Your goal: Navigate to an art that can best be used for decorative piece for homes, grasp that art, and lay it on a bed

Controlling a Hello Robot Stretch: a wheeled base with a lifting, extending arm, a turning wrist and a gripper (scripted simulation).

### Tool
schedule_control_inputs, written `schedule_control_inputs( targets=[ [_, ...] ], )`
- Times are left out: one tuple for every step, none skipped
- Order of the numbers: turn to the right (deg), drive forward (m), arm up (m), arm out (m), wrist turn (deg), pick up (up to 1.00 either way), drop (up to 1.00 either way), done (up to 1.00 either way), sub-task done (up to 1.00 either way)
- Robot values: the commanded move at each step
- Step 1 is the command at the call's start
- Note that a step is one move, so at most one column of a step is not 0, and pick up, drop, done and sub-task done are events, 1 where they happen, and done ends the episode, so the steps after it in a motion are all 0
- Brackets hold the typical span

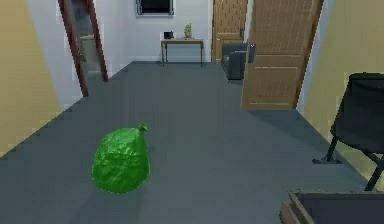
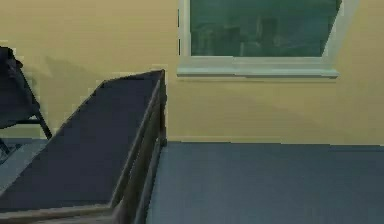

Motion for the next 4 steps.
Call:
schedule_control_inputs(
  targets=[
    [0.0,0.70,0.00,0.00,0.0,0.00,0.00,0.00,0.00],
    [6.0,0.00,0.00,0.00,0.0,0.00,0.00,0.00,0.00],
    [0.0,1.00,0.00,0.00,0.0,0.00,0.00,0.00,0.00],
    [0.0,1.00,0.00,0.00,0.0,0.00,0.00,0.00,0.00]
  ],
)
